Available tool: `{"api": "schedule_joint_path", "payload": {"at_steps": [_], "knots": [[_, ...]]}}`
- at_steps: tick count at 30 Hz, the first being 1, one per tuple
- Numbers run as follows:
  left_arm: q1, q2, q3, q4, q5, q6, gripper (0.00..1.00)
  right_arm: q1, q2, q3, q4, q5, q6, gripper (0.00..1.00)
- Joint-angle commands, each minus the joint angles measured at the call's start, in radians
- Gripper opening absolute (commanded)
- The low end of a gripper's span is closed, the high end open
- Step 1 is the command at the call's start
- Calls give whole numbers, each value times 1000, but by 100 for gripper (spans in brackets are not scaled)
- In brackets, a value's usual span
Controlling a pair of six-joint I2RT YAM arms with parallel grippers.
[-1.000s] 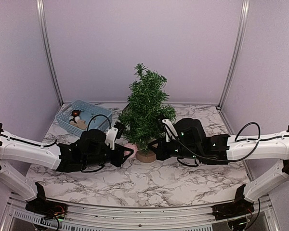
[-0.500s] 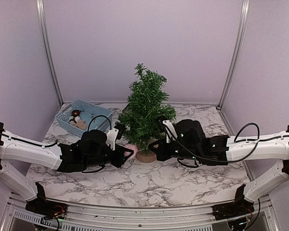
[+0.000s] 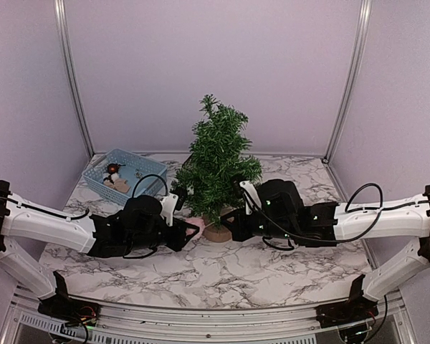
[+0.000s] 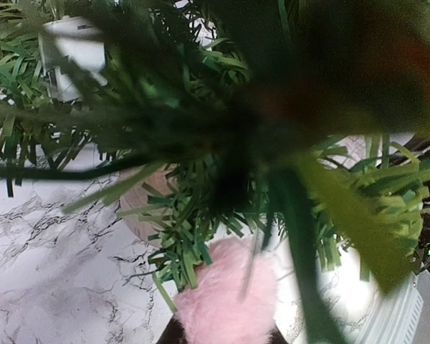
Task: Decorate the small christmas tree
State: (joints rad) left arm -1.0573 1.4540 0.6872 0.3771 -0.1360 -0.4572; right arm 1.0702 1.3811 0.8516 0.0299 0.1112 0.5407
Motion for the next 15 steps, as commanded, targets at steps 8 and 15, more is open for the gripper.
{"api": "schedule_joint_path", "payload": {"at_steps": [8,15], "knots": [[6,-47,-19,14,-10,-21,41,-3,-65,-8,28,5,-16,14],[6,-52,-27,17,4,-24,50,-2,-80,-19,36,6,-17,18]]}}
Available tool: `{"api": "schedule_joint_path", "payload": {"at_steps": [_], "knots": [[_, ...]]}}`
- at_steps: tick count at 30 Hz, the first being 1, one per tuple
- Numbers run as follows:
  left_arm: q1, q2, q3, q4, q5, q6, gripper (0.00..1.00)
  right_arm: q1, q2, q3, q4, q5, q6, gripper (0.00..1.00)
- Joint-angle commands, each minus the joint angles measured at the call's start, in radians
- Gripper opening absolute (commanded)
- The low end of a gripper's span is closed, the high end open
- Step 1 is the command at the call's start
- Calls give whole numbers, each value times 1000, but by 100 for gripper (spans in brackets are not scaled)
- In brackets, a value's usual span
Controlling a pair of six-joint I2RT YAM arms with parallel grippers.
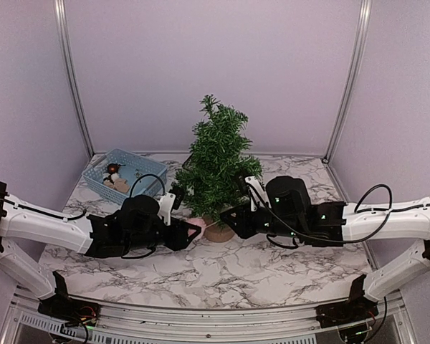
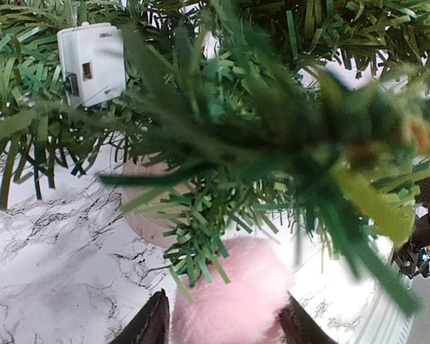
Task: Decorate the small christmas tree
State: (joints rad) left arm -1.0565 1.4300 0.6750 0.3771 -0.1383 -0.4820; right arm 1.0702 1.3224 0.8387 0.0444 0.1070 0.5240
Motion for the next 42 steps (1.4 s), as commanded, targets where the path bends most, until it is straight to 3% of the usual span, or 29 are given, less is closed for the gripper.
{"api": "schedule_joint_path", "payload": {"at_steps": [1,10,17,27,34,38,42], "knots": [[6,-29,-16,19,6,1,50,-1,-22,-7,23,10,-1,17],[6,-35,-37,51,40,3,60,2,-33,-10,56,-16,-25,18],[6,-52,-67,89,49,-9,67,13,-49,-17,87,-33,-50,31],[27,-75,-113,122,14,-46,67,13,-103,-29,87,-26,-93,35],[36,-66,-118,129,32,-31,64,11,-234,-72,-160,-30,-174,37],[36,-55,-119,136,35,-32,64,3,-383,-190,-265,14,-73,50],[38,-54,-118,138,41,-33,63,-11,-427,-263,-373,15,25,53]]}}
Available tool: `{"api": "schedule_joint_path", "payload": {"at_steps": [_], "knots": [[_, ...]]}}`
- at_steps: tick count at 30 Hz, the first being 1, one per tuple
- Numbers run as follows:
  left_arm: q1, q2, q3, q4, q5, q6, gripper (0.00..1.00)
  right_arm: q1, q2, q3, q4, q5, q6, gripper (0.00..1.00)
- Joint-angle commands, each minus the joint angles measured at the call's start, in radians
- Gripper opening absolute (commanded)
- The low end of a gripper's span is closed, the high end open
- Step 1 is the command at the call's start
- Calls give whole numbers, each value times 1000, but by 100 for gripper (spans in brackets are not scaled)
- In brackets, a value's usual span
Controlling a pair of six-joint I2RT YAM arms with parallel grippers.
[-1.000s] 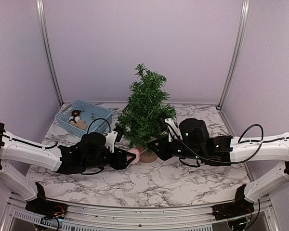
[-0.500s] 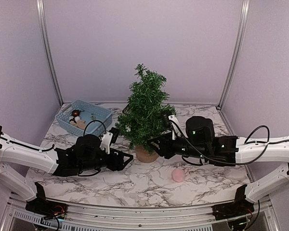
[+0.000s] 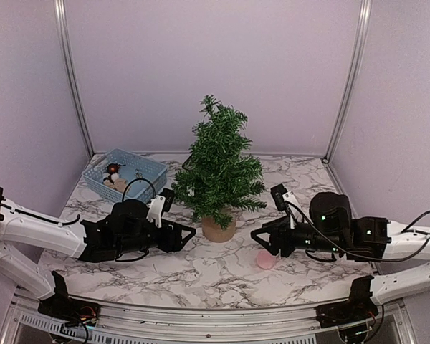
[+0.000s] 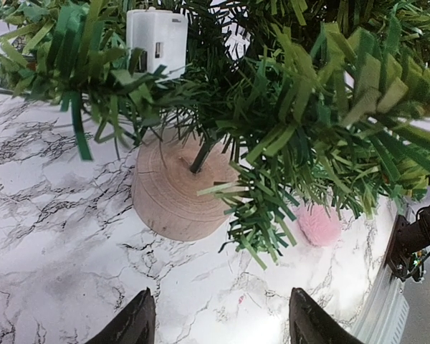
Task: Decorate the small christmas tree
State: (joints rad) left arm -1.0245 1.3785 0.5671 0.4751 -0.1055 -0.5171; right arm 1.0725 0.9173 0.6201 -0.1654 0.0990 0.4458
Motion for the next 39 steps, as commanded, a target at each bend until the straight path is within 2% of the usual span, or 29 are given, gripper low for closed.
{"api": "schedule_joint_path", "payload": {"at_steps": [1,5,13,24,25,32,34,39], "knots": [[6,-6,-12,39,14,6,63,-15,-12,-58,-186,10,111,53],[5,-20,-21,41,30,23,63,-27,54,-73,-201,16,104,55],[4,-51,-32,41,24,39,63,-155,212,-57,-182,-25,57,56],[4,-56,-38,42,18,57,63,-165,430,9,-129,-123,1,55],[5,-58,-39,41,18,57,63,-165,440,14,-129,-125,0,52],[4,-82,-59,41,15,69,61,-164,407,48,-152,-124,-22,11],[4,-91,-66,40,19,79,61,-163,371,55,-155,-133,-30,5],[1,-105,-75,41,62,124,58,-157,261,59,-119,-216,-66,1]]}}
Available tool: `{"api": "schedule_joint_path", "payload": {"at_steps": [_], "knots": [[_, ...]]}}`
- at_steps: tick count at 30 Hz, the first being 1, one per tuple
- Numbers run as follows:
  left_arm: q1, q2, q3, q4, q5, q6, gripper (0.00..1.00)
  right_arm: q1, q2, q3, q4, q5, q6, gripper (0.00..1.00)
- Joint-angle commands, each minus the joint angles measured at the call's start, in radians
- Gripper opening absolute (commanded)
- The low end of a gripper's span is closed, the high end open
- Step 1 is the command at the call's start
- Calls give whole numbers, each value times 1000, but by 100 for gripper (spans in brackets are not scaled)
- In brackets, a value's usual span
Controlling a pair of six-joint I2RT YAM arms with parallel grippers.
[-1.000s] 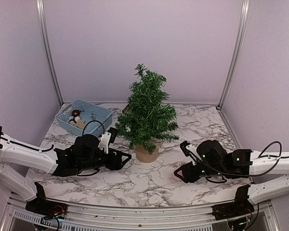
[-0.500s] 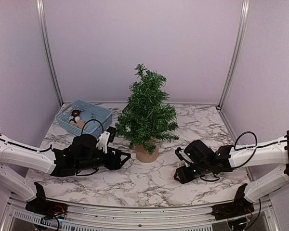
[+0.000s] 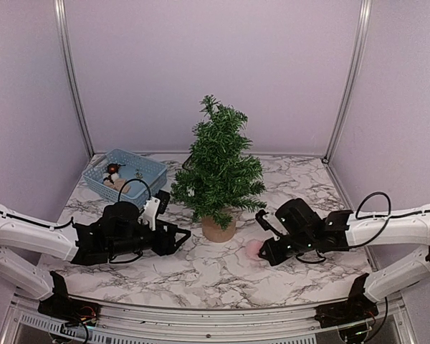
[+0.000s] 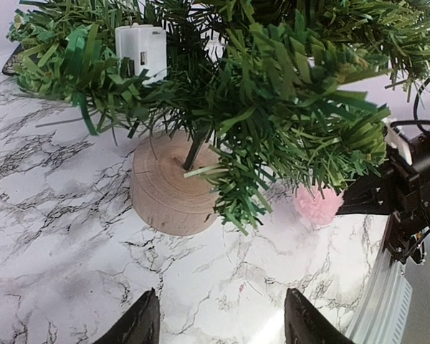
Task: Decorate the small christmas tree
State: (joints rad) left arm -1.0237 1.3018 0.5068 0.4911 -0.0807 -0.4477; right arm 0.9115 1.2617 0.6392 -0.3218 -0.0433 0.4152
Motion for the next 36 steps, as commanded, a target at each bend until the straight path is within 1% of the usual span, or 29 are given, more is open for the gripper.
{"api": "schedule_joint_path", "payload": {"at_steps": [1,5,8,12,16,20,22,25,30,36], "knots": [[-7,-30,-16,25,50,73,58,5,-104,34,54,-101,-42,0],[-56,-40,-18,38,98,184,57,16,-177,-6,151,-262,-71,0],[-113,-48,-19,64,130,276,57,52,-218,-23,242,-384,-81,0],[-174,-43,-30,139,151,351,58,93,-232,-4,309,-448,-95,0],[-198,-22,-61,264,123,330,57,128,-245,22,405,-485,-90,0],[-213,3,-151,489,63,287,55,143,-263,28,503,-514,-55,0],[-227,22,-169,566,43,289,55,146,-267,30,553,-521,-35,0],[-263,40,-161,609,5,330,54,151,-266,44,604,-518,-18,0],[-295,43,-170,696,-52,372,54,155,-260,74,622,-500,-26,0],[-306,66,-152,761,-56,372,52,156,-241,88,650,-491,-24,0]]}}
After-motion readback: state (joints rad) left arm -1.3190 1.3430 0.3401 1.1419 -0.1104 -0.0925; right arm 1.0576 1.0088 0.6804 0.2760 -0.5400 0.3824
